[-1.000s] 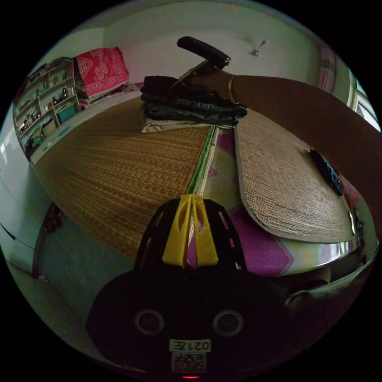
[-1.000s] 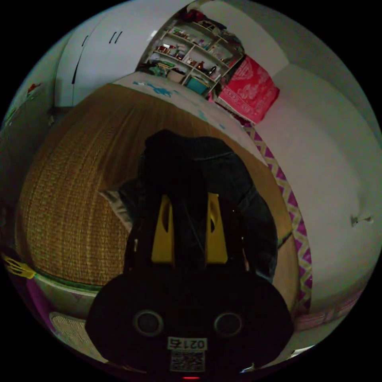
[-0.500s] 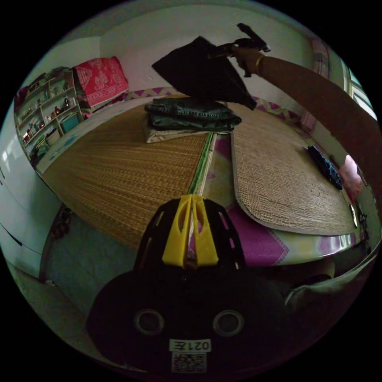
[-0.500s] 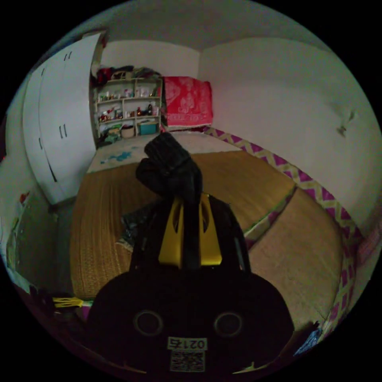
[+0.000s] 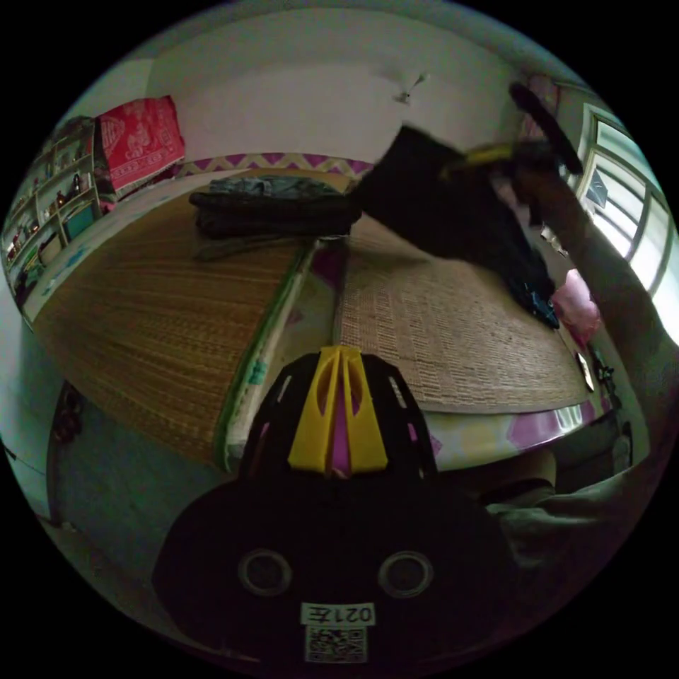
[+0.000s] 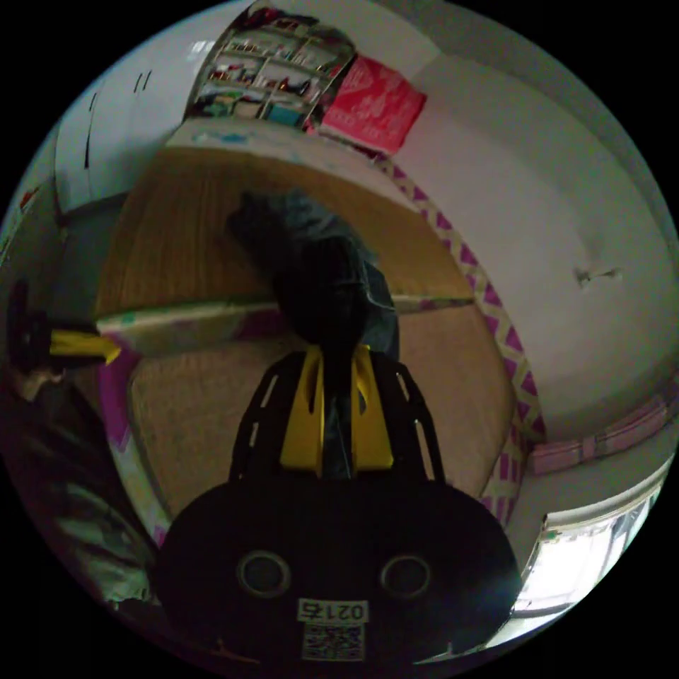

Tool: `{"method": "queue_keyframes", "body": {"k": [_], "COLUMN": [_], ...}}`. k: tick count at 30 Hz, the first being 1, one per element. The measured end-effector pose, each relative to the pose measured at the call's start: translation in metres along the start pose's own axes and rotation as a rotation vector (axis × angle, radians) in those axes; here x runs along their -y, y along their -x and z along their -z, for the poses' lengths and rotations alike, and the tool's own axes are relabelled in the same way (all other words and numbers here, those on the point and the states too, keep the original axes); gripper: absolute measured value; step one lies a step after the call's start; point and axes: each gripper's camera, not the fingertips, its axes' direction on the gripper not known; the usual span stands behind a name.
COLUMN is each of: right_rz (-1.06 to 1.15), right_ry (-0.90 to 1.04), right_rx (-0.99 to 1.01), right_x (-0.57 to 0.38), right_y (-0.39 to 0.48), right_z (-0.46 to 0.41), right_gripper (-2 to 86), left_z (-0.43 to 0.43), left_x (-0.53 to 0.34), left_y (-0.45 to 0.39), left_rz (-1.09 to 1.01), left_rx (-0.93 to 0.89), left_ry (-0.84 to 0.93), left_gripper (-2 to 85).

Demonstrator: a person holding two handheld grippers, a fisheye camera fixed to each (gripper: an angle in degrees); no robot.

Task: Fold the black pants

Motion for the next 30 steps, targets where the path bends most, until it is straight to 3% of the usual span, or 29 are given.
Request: {"method": "queue_keyframes", "body": {"k": [4,5,8,11,19,21,23,26,30], "right_rz": [0.051,0.005,-0.11,-0.139,-0.02,-0.042,-0.246,-0.541,-0.836], "right_ry": [0.192,0.147,0.033,-0.05,0.031,0.056,-0.074,-0.265,-0.454], "right_rx": [0.205,0.273,0.173,0.235,0.145,0.21,0.313,0.445,0.453], "right_x": [-0.09,-0.106,-0.124,-0.131,-0.111,-0.112,-0.133,-0.185,-0.29], "right_y": [0.085,0.089,0.066,0.031,-0.029,-0.063,-0.146,-0.286,-0.452], "right_z": [-0.057,-0.053,-0.005,0.048,0.083,0.093,0.136,0.208,0.301], "right_gripper": [6.5,6.9,9.9,12.7,11.5,5.9,2.1,1.1,0.7], "left_z": [-0.012,-0.017,-0.024,-0.033,-0.057,-0.062,-0.069,-0.084,-0.108], "left_x": [-0.009,-0.011,-0.019,-0.026,-0.03,-0.031,-0.031,-0.03,-0.023], "left_y": [-0.012,-0.014,-0.018,-0.024,-0.05,-0.057,-0.065,-0.075,-0.093], "left_rz": [-0.003,0.002,0.017,0.02,0.02,0.02,0.021,0.031,0.033], "left_rx": [-0.035,-0.041,-0.057,-0.041,-0.037,-0.031,-0.021,-0.02,-0.034], "left_ry": [0.032,0.049,0.062,0.07,0.075,0.073,0.068,0.077,0.087], "left_gripper": [-0.9,-0.9,-0.9,-0.9,-0.9,-0.9,-0.9,-0.9,-0.9]}}
